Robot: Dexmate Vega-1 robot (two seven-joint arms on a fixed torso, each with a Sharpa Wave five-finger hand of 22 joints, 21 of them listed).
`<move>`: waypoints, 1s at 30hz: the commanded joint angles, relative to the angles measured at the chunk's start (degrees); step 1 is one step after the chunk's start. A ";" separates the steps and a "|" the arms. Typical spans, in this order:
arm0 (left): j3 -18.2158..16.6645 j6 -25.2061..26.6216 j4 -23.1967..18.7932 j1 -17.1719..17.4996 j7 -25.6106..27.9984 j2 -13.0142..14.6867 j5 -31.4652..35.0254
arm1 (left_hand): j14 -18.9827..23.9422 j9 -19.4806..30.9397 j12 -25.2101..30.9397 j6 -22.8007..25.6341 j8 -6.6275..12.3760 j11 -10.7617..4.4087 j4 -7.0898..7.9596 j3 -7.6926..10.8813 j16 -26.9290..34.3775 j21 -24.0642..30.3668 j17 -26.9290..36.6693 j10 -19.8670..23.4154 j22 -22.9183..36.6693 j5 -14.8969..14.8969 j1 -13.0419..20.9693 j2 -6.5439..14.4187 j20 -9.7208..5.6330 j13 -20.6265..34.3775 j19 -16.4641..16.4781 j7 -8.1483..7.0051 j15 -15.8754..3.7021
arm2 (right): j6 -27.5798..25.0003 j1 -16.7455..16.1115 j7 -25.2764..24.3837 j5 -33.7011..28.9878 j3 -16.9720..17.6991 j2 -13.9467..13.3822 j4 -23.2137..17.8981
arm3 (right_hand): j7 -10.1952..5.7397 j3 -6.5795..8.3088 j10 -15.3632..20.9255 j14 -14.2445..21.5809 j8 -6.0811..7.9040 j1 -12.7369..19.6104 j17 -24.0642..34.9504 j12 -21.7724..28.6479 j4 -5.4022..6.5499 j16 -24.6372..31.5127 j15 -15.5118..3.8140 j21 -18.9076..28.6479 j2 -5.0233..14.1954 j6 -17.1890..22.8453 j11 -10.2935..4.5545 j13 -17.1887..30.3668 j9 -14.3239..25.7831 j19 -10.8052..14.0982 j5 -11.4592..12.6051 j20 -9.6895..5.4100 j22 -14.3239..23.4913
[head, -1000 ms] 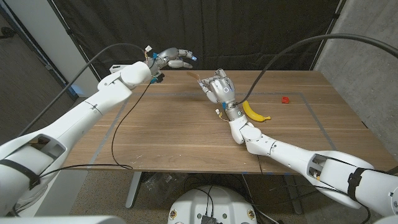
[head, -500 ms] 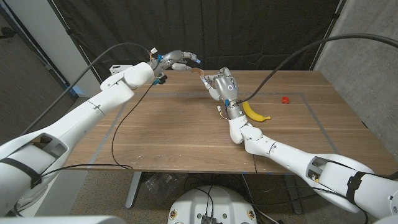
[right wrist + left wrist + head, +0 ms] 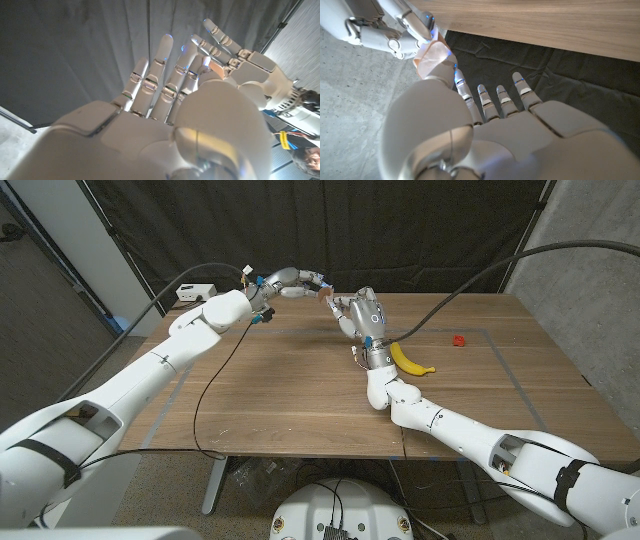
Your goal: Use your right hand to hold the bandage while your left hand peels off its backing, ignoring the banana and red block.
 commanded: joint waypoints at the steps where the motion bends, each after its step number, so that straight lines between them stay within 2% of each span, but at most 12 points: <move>1: -0.14 -1.67 1.51 0.08 -5.40 -0.17 -5.55 | -0.70 -0.04 -0.47 -1.05 -0.89 0.35 0.14 -0.58 -0.23 0.00 0.24 -0.83 0.08 0.41 -0.56 -0.03 0.42 0.12 -0.22 -0.13 -0.35 | -1.29 0.06 -0.25 1.28 0.70 0.72 1.23 | -1.19 -0.11 0.59 0.71 -0.18 0.76 0.22 -0.14 0.15 -0.33 -6.31 0.17 0.08 1.67 0.04 0.31 0.24 0.53 -0.41 -8.21 0.18; 6: -0.31 -1.68 2.22 0.26 -5.00 -0.94 -6.53 | -0.83 -0.05 -0.46 -1.67 -1.50 0.60 0.39 -0.66 -0.21 -0.05 0.36 -0.79 0.10 0.51 -0.73 0.48 0.72 0.10 -0.39 -0.15 0.02 | -1.06 -0.28 -0.33 -1.08 1.37 1.09 1.54 | -1.20 -0.27 0.60 0.78 -0.31 0.90 0.34 -0.27 0.31 -0.66 -6.31 0.11 0.11 1.76 0.04 0.51 0.34 0.56 -0.51 -8.19 0.15; 8: -0.42 -1.63 2.69 0.34 -4.71 -1.43 -7.11 | -0.55 -0.06 -0.15 -0.06 -1.21 0.24 0.97 -0.58 0.03 0.06 0.54 0.02 0.15 0.58 -1.07 1.66 0.23 0.08 -0.27 0.17 -0.46 | -0.94 -0.58 -0.33 -2.17 1.80 1.16 1.28 | -1.20 -0.34 0.69 0.86 -0.36 0.94 0.44 -0.35 0.38 -0.71 -6.31 0.12 0.12 1.76 0.04 0.49 0.38 0.57 -0.55 -8.19 0.16; 9: -0.44 -1.79 3.14 0.25 -5.03 -1.69 -7.64 | -0.24 -0.09 0.03 0.95 -1.13 0.54 1.57 -0.48 0.25 0.12 0.69 0.55 0.20 0.57 -1.47 2.82 0.45 0.07 -0.26 0.44 -0.18 | -1.21 -0.71 -0.33 -3.24 1.95 1.12 1.09 | -1.19 -0.32 0.75 0.85 -0.37 1.00 0.47 -0.29 0.39 -0.77 -6.31 0.07 0.15 1.81 0.04 0.60 0.40 0.57 -0.55 -8.22 0.14; 10: -0.45 -1.92 3.46 0.20 -5.12 -1.89 -7.94 | -0.21 -0.11 0.07 1.10 -1.15 0.56 1.71 -0.46 0.28 0.15 0.73 0.67 0.21 0.57 -1.57 3.09 0.52 0.07 -0.23 0.49 -0.08 | -1.31 -0.78 -0.33 -4.07 1.98 0.97 0.84 | -1.20 -0.39 0.67 0.84 -0.44 1.02 0.48 -0.47 0.44 -0.88 -6.31 0.09 0.14 1.78 0.04 0.49 0.40 0.58 -0.57 -8.20 0.15; 12: -0.63 -2.16 3.86 0.33 -4.80 -2.33 -8.53 | -0.14 -0.15 0.16 1.29 -1.46 1.05 2.64 -0.16 0.43 0.20 0.95 0.97 0.31 0.57 -2.09 4.97 1.11 0.06 -0.40 1.52 0.28 | -1.51 -1.06 -0.33 -6.11 2.34 0.87 0.51 | -1.20 -0.46 0.80 0.95 -0.46 1.09 0.57 -0.48 0.51 -0.96 -6.32 0.07 0.16 1.82 0.05 0.57 0.49 0.60 -0.60 -8.20 0.15; 17: -0.83 -2.33 3.84 0.60 -3.18 -2.73 -8.31 | 0.30 -0.19 0.38 1.55 -1.65 0.92 3.16 -0.10 0.63 0.34 1.02 1.61 0.36 0.48 -2.50 5.78 1.18 0.05 -0.25 1.89 0.34 | -1.57 -1.32 -0.33 -10.98 3.03 1.06 0.83 | -1.20 -0.60 0.83 1.07 -0.64 1.30 0.76 -0.72 0.59 -1.18 -6.31 0.11 0.14 1.84 0.05 0.55 0.52 0.65 -0.66 -8.23 0.19; 20: -0.93 -1.92 3.45 1.02 -1.34 -2.97 -7.68 | 1.37 -0.21 0.72 3.18 -1.35 0.23 2.81 -0.28 0.85 0.57 0.80 2.76 0.35 0.33 -2.47 5.17 0.69 -0.01 0.15 2.15 -0.28 | 0.16 -2.17 -0.33 -14.64 4.82 1.64 0.89 | -1.19 -0.65 0.90 1.11 -0.73 1.44 0.90 -0.73 0.67 -1.32 -6.31 -0.02 0.15 1.88 0.02 0.74 0.57 0.63 -0.67 -8.24 0.15; 24: -0.78 -2.16 3.27 1.22 0.40 -3.29 -6.59 | 2.13 -0.21 1.06 4.61 -1.09 0.18 1.82 -0.36 0.85 0.72 0.49 3.92 0.31 0.28 -1.79 4.11 0.70 0.00 0.40 2.74 -0.69 | 1.79 -2.82 -0.33 -17.73 6.77 2.64 1.45 | -1.20 -0.80 0.93 1.20 -0.88 1.55 0.96 -0.92 0.78 -1.54 -6.32 -0.03 0.15 2.00 0.03 0.74 0.50 0.58 -0.70 -8.20 0.16; 28: -0.50 -1.96 2.78 1.08 0.86 -3.12 -5.70 | 3.17 -0.17 1.29 6.46 -0.67 -0.61 0.69 -0.94 0.95 0.82 0.20 4.98 0.25 0.15 -1.34 2.18 0.33 0.06 0.54 3.49 -1.51 | 2.32 -3.19 -0.33 -19.30 8.11 3.51 1.98 | -1.19 -0.87 1.00 1.25 -0.99 1.71 1.03 -1.09 0.85 -1.73 -6.31 -0.07 0.18 2.10 0.04 0.70 0.47 0.59 -0.72 -8.23 0.15; 29: -0.25 -1.94 2.80 0.80 0.48 -2.95 -5.36 | 3.25 -0.13 1.01 5.19 -1.32 -0.74 0.45 -1.32 0.88 0.84 0.17 4.50 0.24 0.12 -1.41 1.42 0.27 0.09 0.55 3.63 -1.60 | 2.72 -3.24 -0.33 -19.17 8.33 3.67 2.07 | -1.19 -0.93 1.10 1.36 -0.96 1.74 1.12 -1.06 0.86 -1.70 -6.31 -0.01 0.15 2.20 0.04 0.77 0.52 0.62 -0.74 -8.22 0.18; 30: 0.09 -2.19 3.22 0.27 -0.70 -2.84 -5.42 | 2.97 -0.10 0.76 3.95 -1.94 -0.76 0.31 -1.52 0.71 0.84 0.19 4.05 0.23 0.14 -1.42 1.08 0.29 0.13 0.50 2.47 -1.39 | 2.59 -3.28 -0.33 -19.35 8.49 3.84 2.16 | -1.19 -0.96 1.12 1.38 -1.04 1.77 1.17 -1.09 0.88 -1.72 -6.31 -0.04 0.14 2.17 0.04 0.78 0.47 0.61 -0.74 -8.22 0.18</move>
